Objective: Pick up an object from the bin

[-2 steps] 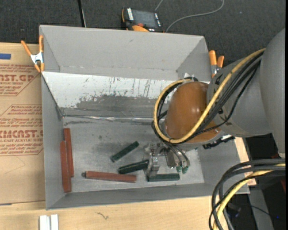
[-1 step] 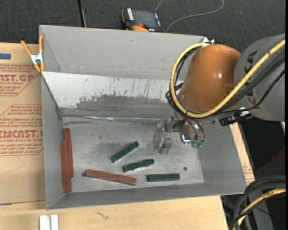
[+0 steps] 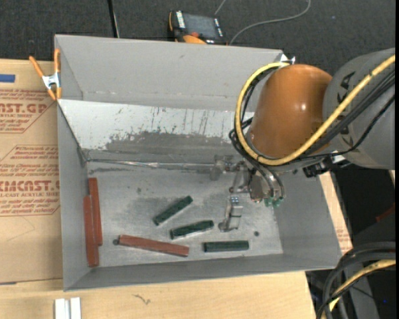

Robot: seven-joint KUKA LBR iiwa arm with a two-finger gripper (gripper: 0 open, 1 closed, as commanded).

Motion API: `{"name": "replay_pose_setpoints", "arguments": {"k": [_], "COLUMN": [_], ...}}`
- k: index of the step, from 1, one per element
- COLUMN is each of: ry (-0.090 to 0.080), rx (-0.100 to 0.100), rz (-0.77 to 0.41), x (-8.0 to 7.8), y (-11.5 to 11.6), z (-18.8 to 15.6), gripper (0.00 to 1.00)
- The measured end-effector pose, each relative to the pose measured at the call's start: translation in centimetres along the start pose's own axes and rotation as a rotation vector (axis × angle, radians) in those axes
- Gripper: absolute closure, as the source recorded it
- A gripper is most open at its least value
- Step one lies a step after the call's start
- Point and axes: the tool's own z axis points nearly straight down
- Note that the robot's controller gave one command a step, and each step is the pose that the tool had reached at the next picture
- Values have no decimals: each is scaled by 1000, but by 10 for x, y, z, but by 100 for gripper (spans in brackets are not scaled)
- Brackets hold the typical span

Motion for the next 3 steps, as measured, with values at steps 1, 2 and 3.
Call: {"name": "replay_pose_setpoints", "arguments": {"k": [1, 2, 3], "ry": [-6, 1, -5], "rx": [-1, 0, -2], "rz": [13, 10, 20], "x": [22, 23, 6], "y": [-7, -7, 21], "z": [152, 150, 2], "gripper": [0, 100, 100]}}
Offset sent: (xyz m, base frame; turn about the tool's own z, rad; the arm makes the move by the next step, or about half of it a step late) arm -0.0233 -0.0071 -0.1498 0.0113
